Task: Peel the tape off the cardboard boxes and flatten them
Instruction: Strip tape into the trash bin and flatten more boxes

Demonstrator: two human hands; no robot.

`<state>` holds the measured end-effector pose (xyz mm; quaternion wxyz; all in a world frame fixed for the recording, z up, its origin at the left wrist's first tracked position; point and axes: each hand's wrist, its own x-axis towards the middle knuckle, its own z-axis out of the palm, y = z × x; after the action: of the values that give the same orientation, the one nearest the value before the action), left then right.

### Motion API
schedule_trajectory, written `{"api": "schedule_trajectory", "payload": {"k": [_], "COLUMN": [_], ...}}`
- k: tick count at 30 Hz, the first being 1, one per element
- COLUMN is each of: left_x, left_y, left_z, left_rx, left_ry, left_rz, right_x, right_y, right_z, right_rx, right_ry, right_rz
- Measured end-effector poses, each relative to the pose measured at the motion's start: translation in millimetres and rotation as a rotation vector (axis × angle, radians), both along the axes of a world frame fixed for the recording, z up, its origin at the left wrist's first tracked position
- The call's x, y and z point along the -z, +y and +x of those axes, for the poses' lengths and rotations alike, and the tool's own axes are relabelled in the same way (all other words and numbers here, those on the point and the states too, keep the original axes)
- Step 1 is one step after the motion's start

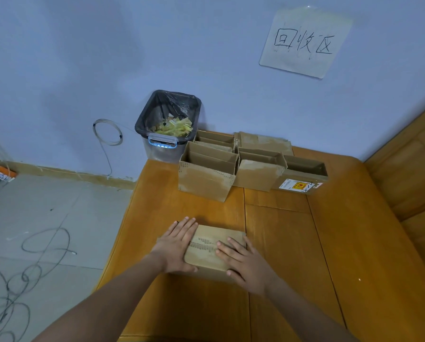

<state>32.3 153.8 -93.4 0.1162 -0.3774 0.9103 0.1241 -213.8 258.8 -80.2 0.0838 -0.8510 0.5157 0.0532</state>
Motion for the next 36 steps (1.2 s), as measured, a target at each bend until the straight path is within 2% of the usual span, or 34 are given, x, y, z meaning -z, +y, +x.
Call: {"api": "schedule_trajectory", "payload": {"k": [4,10,19,27,36], "left_x": [1.4,1.7,4.4,2.5,2.2], "left_y": [0.2,-0.7,0.9,2.2,-1.0], "left_z": [0.1,0.3,-1.8,0.2,1.5], "left_rx": [-0.006,-0.013,-0.012,-0.015,-0.013], "left_ry": [0.010,0.011,-0.024,0.025,0.043], "left_rz": [-0.007,0.008,-0.019,-0.031,-0.027], "right_x": [-5.8,-14.0,4.5,9.4,8.5], "right_y": [7.2,-0.1,-18.9,-12.5,13.8], "right_z": [-6.8,3.9,38.6,6.3,-34.7], "right_rx": [0.049,0.088,-0.083,-0.084,0.022], "right_ry": [-0.046,-0.258,-0.008,0.022,-0.014], "right_rz": [0.030,-0.271,0.007,0.051,0.021]}}
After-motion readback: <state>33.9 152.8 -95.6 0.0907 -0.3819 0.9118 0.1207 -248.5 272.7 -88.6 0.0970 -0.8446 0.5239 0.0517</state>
